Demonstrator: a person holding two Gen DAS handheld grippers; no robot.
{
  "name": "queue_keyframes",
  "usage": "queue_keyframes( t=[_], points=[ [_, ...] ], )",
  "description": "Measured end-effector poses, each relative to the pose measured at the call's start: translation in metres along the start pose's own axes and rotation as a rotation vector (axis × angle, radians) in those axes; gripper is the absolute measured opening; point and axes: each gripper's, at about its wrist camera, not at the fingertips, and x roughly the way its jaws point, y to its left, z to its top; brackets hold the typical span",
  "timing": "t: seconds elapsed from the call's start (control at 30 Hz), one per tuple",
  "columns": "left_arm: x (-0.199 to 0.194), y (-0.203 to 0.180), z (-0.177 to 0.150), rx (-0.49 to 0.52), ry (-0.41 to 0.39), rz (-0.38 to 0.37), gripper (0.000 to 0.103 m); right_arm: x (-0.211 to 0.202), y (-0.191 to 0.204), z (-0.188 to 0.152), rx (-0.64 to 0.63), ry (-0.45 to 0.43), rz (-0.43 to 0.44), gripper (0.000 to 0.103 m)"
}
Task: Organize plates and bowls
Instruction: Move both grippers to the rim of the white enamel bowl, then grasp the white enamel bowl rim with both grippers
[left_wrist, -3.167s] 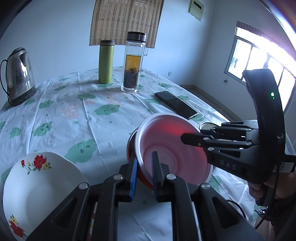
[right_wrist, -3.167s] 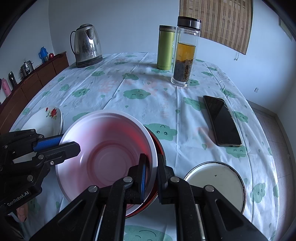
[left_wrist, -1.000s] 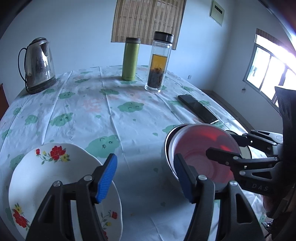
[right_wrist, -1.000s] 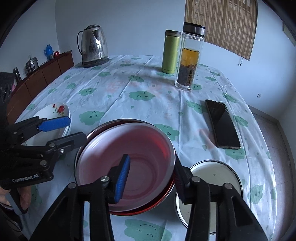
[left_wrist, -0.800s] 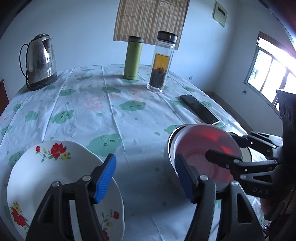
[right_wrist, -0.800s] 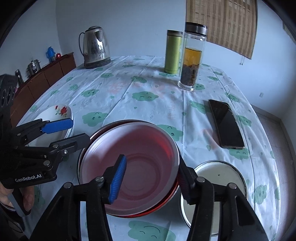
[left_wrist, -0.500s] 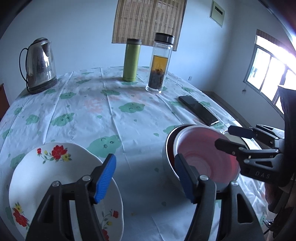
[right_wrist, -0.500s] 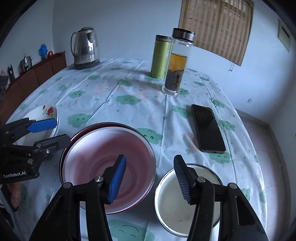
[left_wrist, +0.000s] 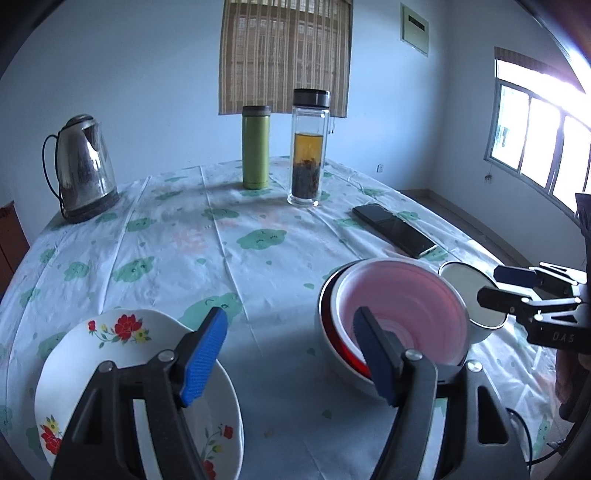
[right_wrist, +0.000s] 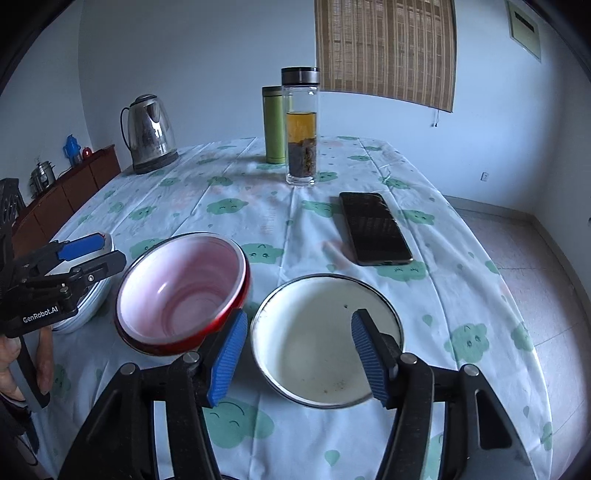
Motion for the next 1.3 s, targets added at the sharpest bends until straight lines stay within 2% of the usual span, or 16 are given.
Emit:
queue_keyframes(
  t=[0.4, 0.77, 0.9, 0.93, 1.0, 1.13, 1.23, 1.3],
  points=[
    [-0.012, -0.022, 0.007, 0.034, -0.009, -0.012, 0.072, -0.004, -0.045, -0.018, 0.100, 0.004, -0.037, 0.061],
    [-0.003, -0.081, 0.019, 0.018, 0.027, -0.119, 0.072, 0.002, -0.074, -0.030, 0.202, 0.022, -0.004, 0.060],
    [0.004, -0.096, 0.024, 0.013, 0.042, -0.126, 0.072, 0.015, -0.077, -0.028, 0.230, 0.049, 0.033, 0.040],
    [0.005, -0.100, 0.025, 0.017, 0.046, -0.128, 0.072, 0.018, -0.077, -0.027, 0.225, 0.056, 0.035, 0.029],
    [0.008, -0.109, 0.025, 0.033, 0.053, -0.127, 0.072, 0.021, -0.077, -0.027, 0.223, 0.060, 0.044, 0.015],
    [0.016, -0.122, 0.024, 0.057, 0.075, -0.133, 0.072, 0.016, -0.081, -0.027, 0.212, 0.052, 0.037, 0.007],
    [0.021, -0.136, 0.024, 0.090, 0.085, -0.141, 0.069, 0.012, -0.091, -0.028, 0.216, 0.049, 0.026, 0.006],
    [0.022, -0.145, 0.023, 0.114, 0.093, -0.147, 0.057, 0.009, -0.098, -0.030, 0.213, 0.050, 0.007, 0.006]
  ],
)
